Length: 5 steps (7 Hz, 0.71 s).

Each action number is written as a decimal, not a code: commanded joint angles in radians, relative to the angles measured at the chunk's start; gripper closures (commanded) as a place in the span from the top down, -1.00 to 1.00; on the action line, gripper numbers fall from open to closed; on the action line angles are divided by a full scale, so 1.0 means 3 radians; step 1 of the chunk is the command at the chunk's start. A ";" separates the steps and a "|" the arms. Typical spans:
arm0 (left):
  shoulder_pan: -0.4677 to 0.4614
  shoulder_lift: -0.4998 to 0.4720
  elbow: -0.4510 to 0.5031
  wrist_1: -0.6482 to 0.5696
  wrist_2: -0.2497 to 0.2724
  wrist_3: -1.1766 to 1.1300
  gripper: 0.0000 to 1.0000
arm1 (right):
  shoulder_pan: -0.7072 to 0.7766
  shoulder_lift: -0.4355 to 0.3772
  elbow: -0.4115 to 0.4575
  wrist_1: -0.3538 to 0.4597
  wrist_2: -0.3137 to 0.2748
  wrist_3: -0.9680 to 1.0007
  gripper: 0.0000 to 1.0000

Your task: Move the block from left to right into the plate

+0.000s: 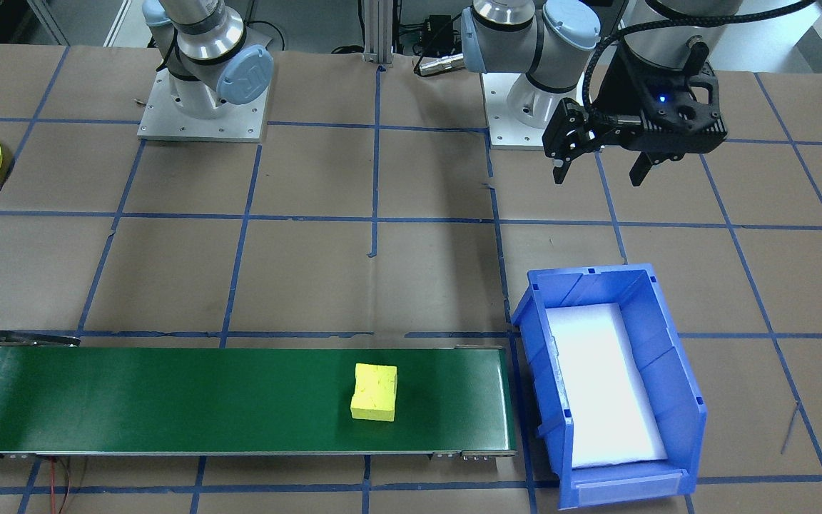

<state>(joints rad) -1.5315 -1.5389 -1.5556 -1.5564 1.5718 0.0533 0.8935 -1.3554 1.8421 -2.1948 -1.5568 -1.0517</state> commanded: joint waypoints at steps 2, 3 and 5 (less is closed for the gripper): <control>0.0007 -0.0004 -0.0010 -0.0002 -0.0029 0.0001 1.00 | 0.1176 0.0018 -0.0106 0.0101 0.0127 0.1751 1.00; 0.0007 0.0001 -0.0015 -0.0002 -0.0024 0.0001 1.00 | 0.1371 0.0059 -0.0112 0.0086 0.0365 0.2208 1.00; 0.0007 0.0001 -0.0005 -0.0002 -0.0014 0.0001 1.00 | 0.1454 0.0212 -0.0259 0.0086 0.0668 0.2518 1.00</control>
<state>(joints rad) -1.5292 -1.5388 -1.5579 -1.5569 1.5653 0.0537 1.3049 -1.3216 1.7929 -2.1684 -1.4099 -0.3638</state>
